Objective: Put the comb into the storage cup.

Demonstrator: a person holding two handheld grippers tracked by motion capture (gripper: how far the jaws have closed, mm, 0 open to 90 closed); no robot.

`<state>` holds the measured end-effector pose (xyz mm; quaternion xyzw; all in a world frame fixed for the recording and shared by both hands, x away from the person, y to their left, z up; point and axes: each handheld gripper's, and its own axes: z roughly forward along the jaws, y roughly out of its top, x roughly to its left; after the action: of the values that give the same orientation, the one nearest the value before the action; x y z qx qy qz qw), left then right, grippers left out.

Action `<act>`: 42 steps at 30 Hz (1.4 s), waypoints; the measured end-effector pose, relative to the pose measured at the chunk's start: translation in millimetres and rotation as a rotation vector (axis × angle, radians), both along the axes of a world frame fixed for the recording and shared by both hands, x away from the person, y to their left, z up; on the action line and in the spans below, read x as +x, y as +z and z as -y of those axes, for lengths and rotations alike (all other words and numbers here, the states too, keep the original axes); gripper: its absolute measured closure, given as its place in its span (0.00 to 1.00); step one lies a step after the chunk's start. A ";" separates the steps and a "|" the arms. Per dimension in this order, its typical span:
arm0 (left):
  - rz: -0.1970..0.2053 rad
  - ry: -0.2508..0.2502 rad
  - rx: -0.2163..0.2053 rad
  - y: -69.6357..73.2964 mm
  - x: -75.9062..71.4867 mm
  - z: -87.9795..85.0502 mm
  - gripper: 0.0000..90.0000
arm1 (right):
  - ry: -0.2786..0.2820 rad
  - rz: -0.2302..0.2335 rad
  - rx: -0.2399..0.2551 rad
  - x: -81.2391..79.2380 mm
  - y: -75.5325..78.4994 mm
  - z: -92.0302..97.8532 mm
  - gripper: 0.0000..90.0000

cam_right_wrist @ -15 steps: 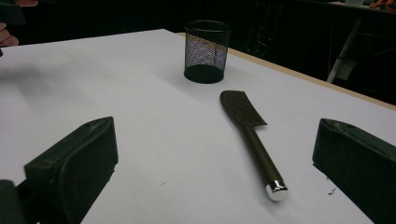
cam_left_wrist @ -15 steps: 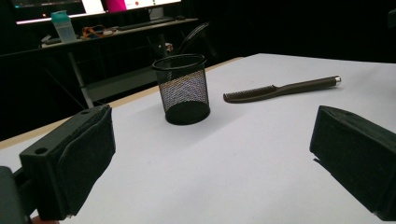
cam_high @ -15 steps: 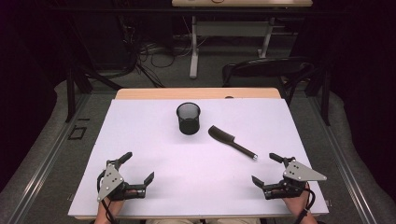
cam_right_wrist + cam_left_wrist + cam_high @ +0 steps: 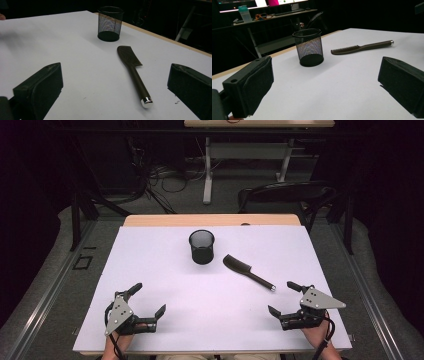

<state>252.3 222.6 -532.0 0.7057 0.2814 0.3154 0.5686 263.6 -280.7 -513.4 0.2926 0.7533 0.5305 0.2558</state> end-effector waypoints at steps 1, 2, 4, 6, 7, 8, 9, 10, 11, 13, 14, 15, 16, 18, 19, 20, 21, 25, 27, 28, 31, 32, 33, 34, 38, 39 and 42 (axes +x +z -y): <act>0.000 0.000 0.000 -0.1 0.0 0.1 0.00 | 0.000 0.000 0.000 0.0 0.0 0.0 0.00; -0.001 0.001 -0.001 -0.2 0.1 0.1 0.00 | -0.004 -0.001 -0.002 1.3 0.8 0.0 0.00; -0.002 0.003 -0.002 -0.3 0.1 0.1 0.00 | -0.006 -0.014 0.002 3.6 2.2 -0.5 0.00; -0.001 0.004 0.001 -0.3 0.0 0.1 0.00 | -0.009 -0.025 -0.009 8.0 2.7 -2.7 0.00; -0.002 0.003 0.002 -0.4 -0.1 0.0 0.00 | -0.009 -0.025 -0.009 8.0 2.7 -2.7 0.00; -0.003 0.004 0.001 -0.5 -0.2 0.0 0.00 | -0.014 -0.030 -0.015 10.8 3.2 -4.3 0.00; -0.004 0.005 0.002 -0.5 -0.2 -0.2 0.00 | -0.011 -0.037 -0.019 12.2 3.7 -5.0 0.00; -0.004 0.005 0.002 -0.5 -0.2 -0.2 0.00 | -0.011 -0.037 -0.019 12.2 3.7 -5.0 0.00; -0.004 0.006 0.001 -0.5 -0.2 -0.1 0.00 | -0.011 -0.038 -0.025 14.1 4.3 -5.8 0.00; -0.004 0.006 0.004 -0.5 0.0 0.0 0.00 | -0.010 -0.043 -0.036 19.6 5.8 -8.2 0.00; -0.004 0.006 0.004 -0.5 0.0 0.0 0.00 | -0.015 -0.048 -0.042 21.3 6.1 -9.0 0.00; -0.005 0.005 0.004 -0.6 0.1 0.2 0.00 | -0.015 -0.048 -0.042 21.3 6.1 -9.0 0.00; -0.004 0.007 0.005 -0.6 0.2 0.4 0.00 | -0.014 -0.052 -0.042 23.2 6.2 -9.4 0.00; -0.004 0.006 0.005 -0.6 0.4 0.5 0.00 | -0.015 -0.063 -0.049 28.0 6.1 -10.9 0.00; -0.003 0.006 0.006 -0.7 0.6 0.6 0.00 | -0.015 -0.063 -0.049 28.0 6.1 -10.9 0.00; -0.004 0.006 0.005 -0.8 0.5 0.7 0.00 | -0.014 -0.070 -0.052 29.3 6.5 -10.9 0.00; -0.004 0.005 0.004 -0.8 0.6 0.6 0.00 | -0.013 -0.072 -0.055 31.9 6.9 -11.8 0.00; -0.003 0.004 0.005 -0.8 0.5 0.7 0.00 | -0.018 -0.080 -0.063 36.7 8.5 -12.4 0.00; -0.003 0.004 0.005 -0.8 0.6 0.8 0.00 | -0.020 -0.084 -0.064 37.7 8.8 -12.4 0.00; -0.003 0.003 0.003 -0.8 0.5 0.9 0.00 | -0.021 -0.088 -0.068 40.2 9.3 -12.3 0.00; -0.002 0.004 0.006 -0.7 0.7 0.8 0.00 | -0.022 -0.091 -0.070 42.8 9.5 -12.8 0.00; -0.003 0.004 0.004 -0.8 0.7 0.9 0.00 | -0.024 -0.091 -0.071 44.4 9.6 -13.2 0.00; -0.003 0.003 0.004 -0.8 0.7 1.0 0.00 | -0.024 -0.098 -0.074 47.5 10.1 -13.2 0.00; -0.003 0.003 0.004 -0.8 0.7 1.0 0.00 | -0.026 -0.098 -0.073 48.9 10.2 -13.4 0.00; -0.006 0.001 0.006 -0.8 1.0 0.9 0.00 | -0.031 -0.103 -0.077 53.2 10.6 -13.6 0.00; -0.006 0.001 0.006 -0.9 1.0 0.9 0.00 | -0.030 -0.106 -0.081 55.7 10.9 -13.8 0.00; -0.006 0.002 0.003 -0.8 0.7 0.9 0.00 | -0.034 -0.115 -0.085 58.7 10.6 -14.1 0.00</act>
<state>253.0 221.7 -532.8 0.7070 0.2835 0.3143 0.5665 322.2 -266.7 -502.8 0.3243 0.7834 0.4761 0.2332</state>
